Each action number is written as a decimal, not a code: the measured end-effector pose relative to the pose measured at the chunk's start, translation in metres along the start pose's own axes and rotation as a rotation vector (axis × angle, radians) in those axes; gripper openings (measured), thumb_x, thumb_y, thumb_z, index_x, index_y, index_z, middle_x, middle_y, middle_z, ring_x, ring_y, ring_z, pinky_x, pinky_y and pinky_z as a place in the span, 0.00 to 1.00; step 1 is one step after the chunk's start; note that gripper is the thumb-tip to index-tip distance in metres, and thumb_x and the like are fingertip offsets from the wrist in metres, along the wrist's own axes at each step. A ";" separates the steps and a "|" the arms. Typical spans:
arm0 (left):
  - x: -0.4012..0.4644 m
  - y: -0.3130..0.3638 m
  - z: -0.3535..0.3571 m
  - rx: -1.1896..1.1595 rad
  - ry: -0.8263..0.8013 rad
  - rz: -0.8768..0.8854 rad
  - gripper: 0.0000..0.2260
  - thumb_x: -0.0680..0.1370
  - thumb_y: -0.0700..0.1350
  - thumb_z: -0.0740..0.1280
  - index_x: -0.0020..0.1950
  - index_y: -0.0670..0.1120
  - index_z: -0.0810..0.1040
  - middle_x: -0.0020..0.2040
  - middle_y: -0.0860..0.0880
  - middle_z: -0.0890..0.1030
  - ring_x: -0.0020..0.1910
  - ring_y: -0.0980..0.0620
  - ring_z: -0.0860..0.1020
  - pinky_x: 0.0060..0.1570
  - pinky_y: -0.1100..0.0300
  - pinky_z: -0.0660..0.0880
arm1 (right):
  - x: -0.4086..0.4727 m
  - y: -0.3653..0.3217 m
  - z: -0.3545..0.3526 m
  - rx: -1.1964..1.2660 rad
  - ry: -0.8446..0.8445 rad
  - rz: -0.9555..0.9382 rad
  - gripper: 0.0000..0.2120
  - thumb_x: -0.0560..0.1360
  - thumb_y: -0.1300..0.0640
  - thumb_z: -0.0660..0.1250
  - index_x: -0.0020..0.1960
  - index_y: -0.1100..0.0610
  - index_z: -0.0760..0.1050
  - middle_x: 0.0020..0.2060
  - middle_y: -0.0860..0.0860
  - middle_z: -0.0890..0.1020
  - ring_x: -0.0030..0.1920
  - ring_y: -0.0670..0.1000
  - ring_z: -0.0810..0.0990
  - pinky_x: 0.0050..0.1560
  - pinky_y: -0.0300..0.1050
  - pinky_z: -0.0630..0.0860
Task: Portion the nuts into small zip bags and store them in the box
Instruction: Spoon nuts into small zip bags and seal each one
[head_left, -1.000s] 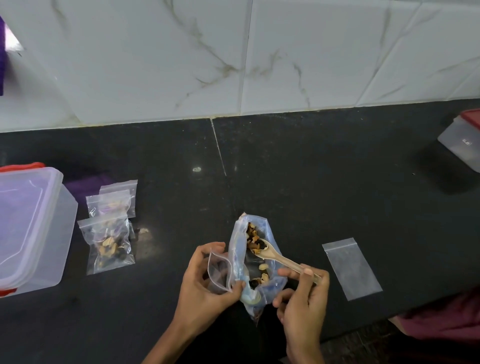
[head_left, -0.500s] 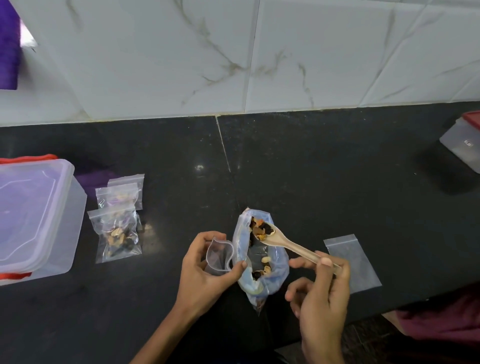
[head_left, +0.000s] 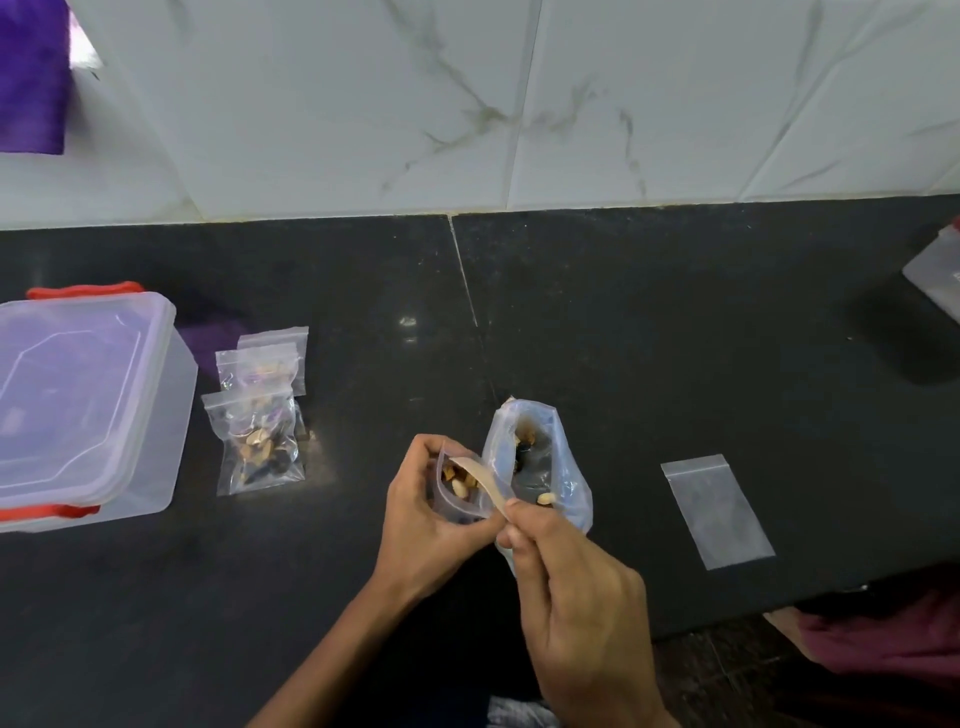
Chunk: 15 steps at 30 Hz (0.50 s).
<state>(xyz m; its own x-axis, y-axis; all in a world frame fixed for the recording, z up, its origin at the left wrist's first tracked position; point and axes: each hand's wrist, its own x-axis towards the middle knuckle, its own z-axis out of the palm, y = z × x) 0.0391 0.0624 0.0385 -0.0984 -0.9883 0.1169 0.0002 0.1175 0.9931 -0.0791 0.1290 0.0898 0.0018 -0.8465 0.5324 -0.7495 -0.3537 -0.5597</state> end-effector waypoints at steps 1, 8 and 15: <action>0.000 0.000 0.000 -0.010 -0.001 -0.001 0.23 0.59 0.46 0.77 0.48 0.45 0.71 0.42 0.52 0.79 0.39 0.56 0.78 0.40 0.62 0.76 | 0.001 -0.001 -0.001 -0.010 0.003 -0.009 0.09 0.81 0.52 0.56 0.56 0.51 0.72 0.42 0.45 0.84 0.39 0.40 0.82 0.35 0.35 0.79; -0.001 -0.001 0.000 -0.014 -0.021 -0.024 0.27 0.57 0.46 0.76 0.49 0.48 0.66 0.44 0.58 0.77 0.38 0.60 0.77 0.38 0.63 0.75 | 0.000 0.000 0.000 0.013 0.063 -0.002 0.08 0.80 0.53 0.58 0.55 0.51 0.74 0.40 0.46 0.84 0.39 0.42 0.82 0.36 0.37 0.79; 0.000 -0.001 0.001 0.029 0.014 0.032 0.20 0.65 0.46 0.76 0.48 0.45 0.68 0.41 0.52 0.78 0.37 0.57 0.77 0.38 0.66 0.74 | -0.005 0.004 0.003 0.009 0.081 -0.033 0.08 0.78 0.55 0.61 0.56 0.52 0.74 0.39 0.48 0.84 0.38 0.44 0.81 0.34 0.39 0.78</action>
<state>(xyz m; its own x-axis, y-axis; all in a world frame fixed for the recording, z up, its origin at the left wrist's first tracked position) 0.0383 0.0628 0.0374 -0.0853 -0.9852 0.1485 -0.0257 0.1512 0.9882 -0.0801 0.1309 0.0826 -0.0272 -0.7996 0.5999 -0.7441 -0.3845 -0.5463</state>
